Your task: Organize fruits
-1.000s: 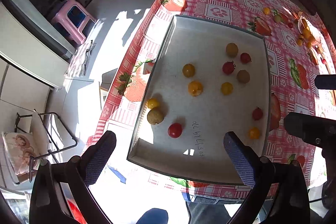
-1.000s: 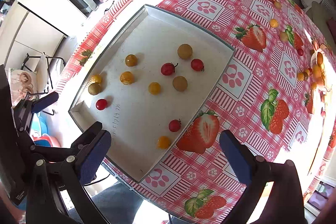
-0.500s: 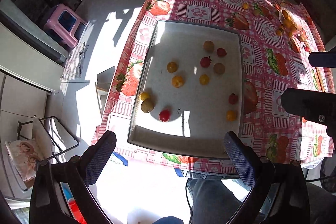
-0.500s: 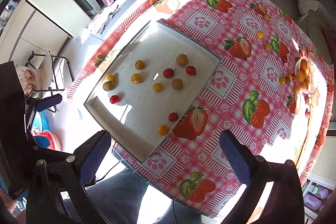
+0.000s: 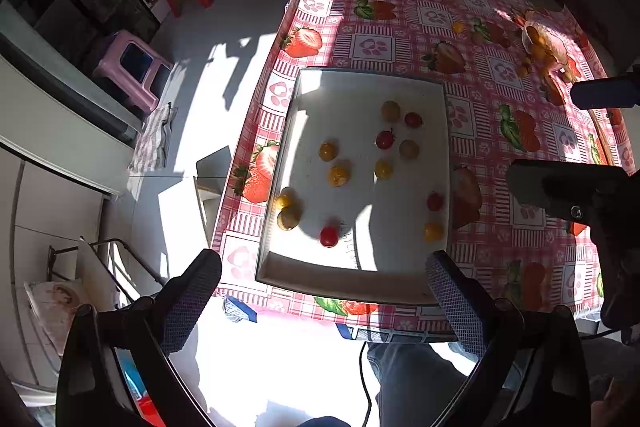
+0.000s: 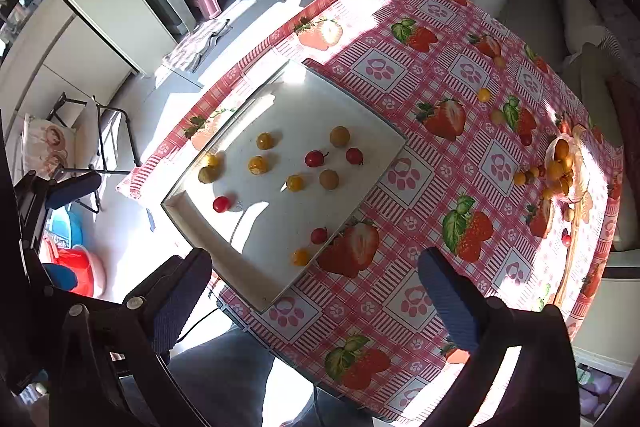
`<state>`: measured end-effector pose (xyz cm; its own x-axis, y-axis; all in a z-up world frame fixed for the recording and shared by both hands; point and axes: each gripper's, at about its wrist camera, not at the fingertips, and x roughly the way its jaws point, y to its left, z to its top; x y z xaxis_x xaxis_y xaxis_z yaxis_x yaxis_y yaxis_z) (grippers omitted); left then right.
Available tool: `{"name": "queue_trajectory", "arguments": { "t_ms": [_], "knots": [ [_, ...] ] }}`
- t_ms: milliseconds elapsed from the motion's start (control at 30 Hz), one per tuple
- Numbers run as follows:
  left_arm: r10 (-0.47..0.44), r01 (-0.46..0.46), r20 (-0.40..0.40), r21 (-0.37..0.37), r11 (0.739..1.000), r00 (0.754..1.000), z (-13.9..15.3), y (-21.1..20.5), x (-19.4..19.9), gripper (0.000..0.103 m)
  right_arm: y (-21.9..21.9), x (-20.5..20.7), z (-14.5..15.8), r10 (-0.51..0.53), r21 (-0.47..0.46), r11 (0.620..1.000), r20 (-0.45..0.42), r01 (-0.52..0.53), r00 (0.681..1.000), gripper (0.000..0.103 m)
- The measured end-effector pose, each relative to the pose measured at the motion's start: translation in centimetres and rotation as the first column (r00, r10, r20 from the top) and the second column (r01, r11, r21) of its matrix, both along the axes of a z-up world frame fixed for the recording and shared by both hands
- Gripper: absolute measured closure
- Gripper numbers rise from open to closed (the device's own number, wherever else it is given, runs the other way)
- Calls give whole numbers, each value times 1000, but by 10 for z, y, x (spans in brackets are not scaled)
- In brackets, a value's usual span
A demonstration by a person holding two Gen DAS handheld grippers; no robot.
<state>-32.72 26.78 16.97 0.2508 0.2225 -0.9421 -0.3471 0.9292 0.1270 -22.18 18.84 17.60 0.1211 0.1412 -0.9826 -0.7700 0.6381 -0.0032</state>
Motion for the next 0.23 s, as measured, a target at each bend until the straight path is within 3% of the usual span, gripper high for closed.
{"name": "queue_trajectory", "arguments": {
  "t_ms": [233],
  "knots": [
    [-17, 17, 36, 4, 1000, 999, 8, -5, 0, 0, 2, -3, 2, 9, -3, 1000, 6, -9, 1000, 0]
  ]
}}
